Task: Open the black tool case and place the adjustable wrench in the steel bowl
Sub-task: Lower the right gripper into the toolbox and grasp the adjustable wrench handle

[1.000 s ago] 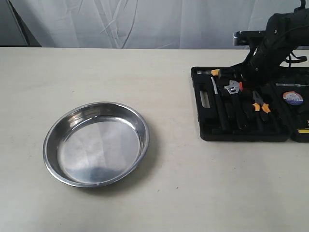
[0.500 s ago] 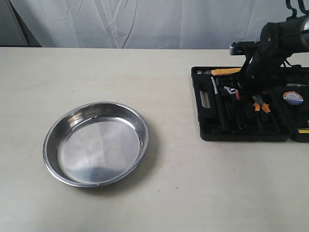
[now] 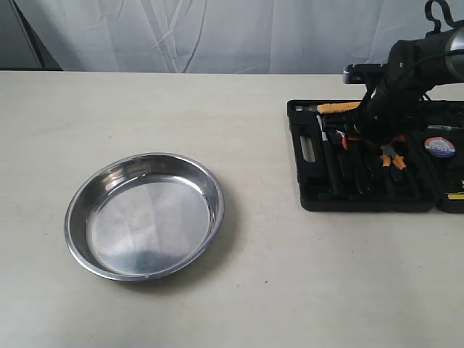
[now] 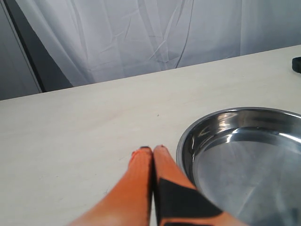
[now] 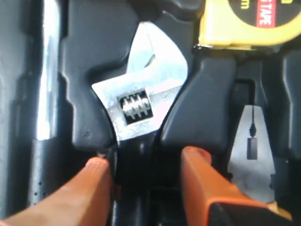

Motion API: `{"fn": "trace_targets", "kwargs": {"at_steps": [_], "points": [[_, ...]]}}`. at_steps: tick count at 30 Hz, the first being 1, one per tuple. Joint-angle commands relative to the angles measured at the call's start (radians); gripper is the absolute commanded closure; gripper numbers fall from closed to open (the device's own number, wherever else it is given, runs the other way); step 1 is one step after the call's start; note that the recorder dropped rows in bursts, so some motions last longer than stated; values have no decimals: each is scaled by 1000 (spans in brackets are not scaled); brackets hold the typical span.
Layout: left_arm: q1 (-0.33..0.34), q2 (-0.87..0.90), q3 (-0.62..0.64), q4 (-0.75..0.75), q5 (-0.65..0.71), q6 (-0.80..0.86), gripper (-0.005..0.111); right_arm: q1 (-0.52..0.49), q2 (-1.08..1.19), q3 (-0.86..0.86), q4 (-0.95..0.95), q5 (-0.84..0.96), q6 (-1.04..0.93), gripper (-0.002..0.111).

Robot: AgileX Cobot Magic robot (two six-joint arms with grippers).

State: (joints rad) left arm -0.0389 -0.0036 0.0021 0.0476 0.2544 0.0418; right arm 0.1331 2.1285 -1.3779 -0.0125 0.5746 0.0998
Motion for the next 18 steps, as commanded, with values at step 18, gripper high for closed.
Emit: {"fn": "trace_targets", "kwargs": {"at_steps": [18], "points": [[-4,4,-2,-1,-16,-4,106,-3,23,-3,12,-5,-22,108]]}}
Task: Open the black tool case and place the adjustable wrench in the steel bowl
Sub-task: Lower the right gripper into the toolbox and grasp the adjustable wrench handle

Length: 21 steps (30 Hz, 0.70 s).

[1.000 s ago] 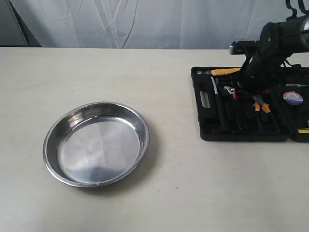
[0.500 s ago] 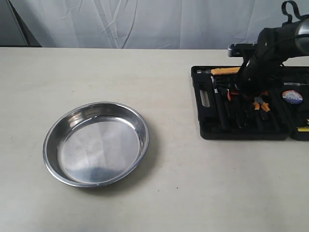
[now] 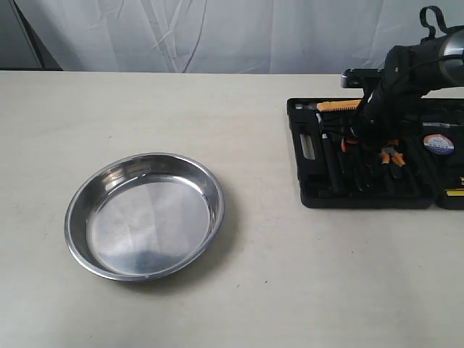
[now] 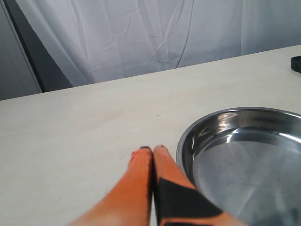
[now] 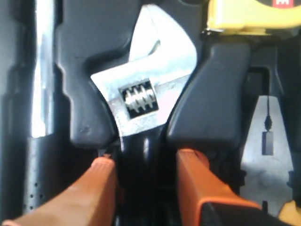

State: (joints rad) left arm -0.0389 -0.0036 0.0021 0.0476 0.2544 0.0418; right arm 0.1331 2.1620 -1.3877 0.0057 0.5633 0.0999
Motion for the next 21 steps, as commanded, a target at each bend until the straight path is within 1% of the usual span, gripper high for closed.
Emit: {"fn": "trace_targets", "kwargs": {"at_steps": [1,8,21], "points": [[-4,4,-2,-1,-16,-4,106,-3,-25,7,-6,6,-22,108],[-4,4,-2,-1,-16,-4,106,-3,-111,7,-6,28,-22,108],[-4,4,-2,-1,-16,-4,106,-3,-164,7,-6,86,-22,109]]}}
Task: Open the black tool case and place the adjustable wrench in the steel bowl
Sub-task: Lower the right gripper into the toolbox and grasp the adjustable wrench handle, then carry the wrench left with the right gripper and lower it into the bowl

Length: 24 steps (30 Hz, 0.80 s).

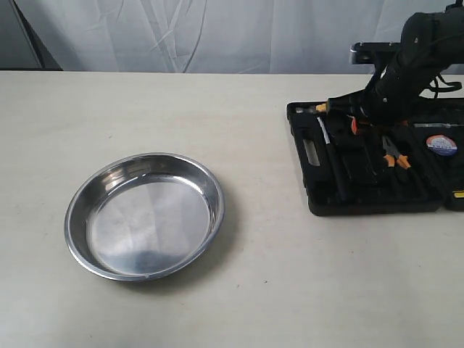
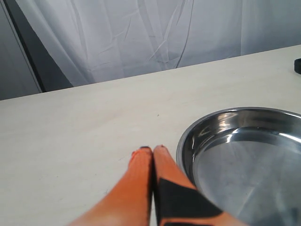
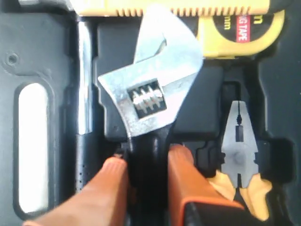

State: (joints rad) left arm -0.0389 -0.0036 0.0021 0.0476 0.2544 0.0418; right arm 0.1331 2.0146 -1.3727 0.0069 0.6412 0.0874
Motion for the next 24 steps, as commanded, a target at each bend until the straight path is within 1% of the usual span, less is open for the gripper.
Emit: {"fn": "trace_targets", "kwargs": {"at_steps": [1,4,7,10,11,13,14,17,20,24], "points": [[-4,4,-2,-1,-16,-4,106,-3,-17,-8,-7,17,-10,109],[-4,4,-2,-1,-16,-4,106,9,-22,-8,62,42,-77,109],[-4,4,-2,-1,-16,-4,106,53,-48,-8,203,52,-230,109],[-4,4,-2,-1,-16,-4,106,139,-86,-8,346,24,-372,109],[-4,4,-2,-1,-16,-4,106,186,-97,-8,407,9,-427,109],[-4,4,-2,-1,-16,-4,106,257,-104,-10,470,-20,-495,109],[-4,4,-2,-1,-16,-4,106,314,-100,-21,488,-31,-529,109],[-4,4,-2,-1,-16,-4,106,449,-50,-83,476,-33,-540,109],[-4,4,-2,-1,-16,-4,106,546,24,-182,474,-23,-540,109],[-4,4,-2,-1,-16,-4,106,625,126,-281,474,-25,-521,109]]}}
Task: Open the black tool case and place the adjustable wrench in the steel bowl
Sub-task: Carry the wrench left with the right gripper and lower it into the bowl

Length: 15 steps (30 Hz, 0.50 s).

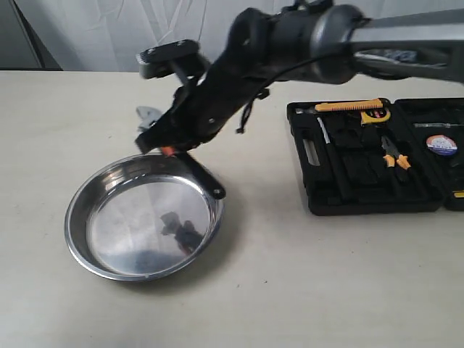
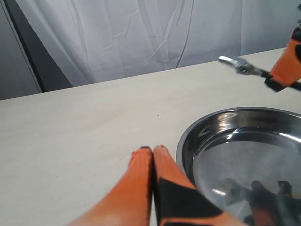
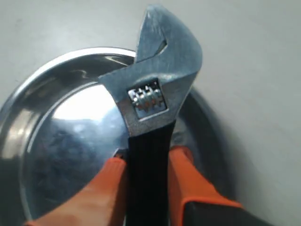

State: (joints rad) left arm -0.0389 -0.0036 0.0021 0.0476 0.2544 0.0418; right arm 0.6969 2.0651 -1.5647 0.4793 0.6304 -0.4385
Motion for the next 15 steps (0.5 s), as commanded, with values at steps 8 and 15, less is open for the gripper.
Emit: {"fn": "trace_targets", "kwargs": {"at_steps": [8,15], "points": [[-4,4,-2,-1,-16,-4,106,102,211,-157,-7,25,104,109],[-4,4,-2,-1,-16,-4,106,102,216,-157,-245,85,276,108]]}}
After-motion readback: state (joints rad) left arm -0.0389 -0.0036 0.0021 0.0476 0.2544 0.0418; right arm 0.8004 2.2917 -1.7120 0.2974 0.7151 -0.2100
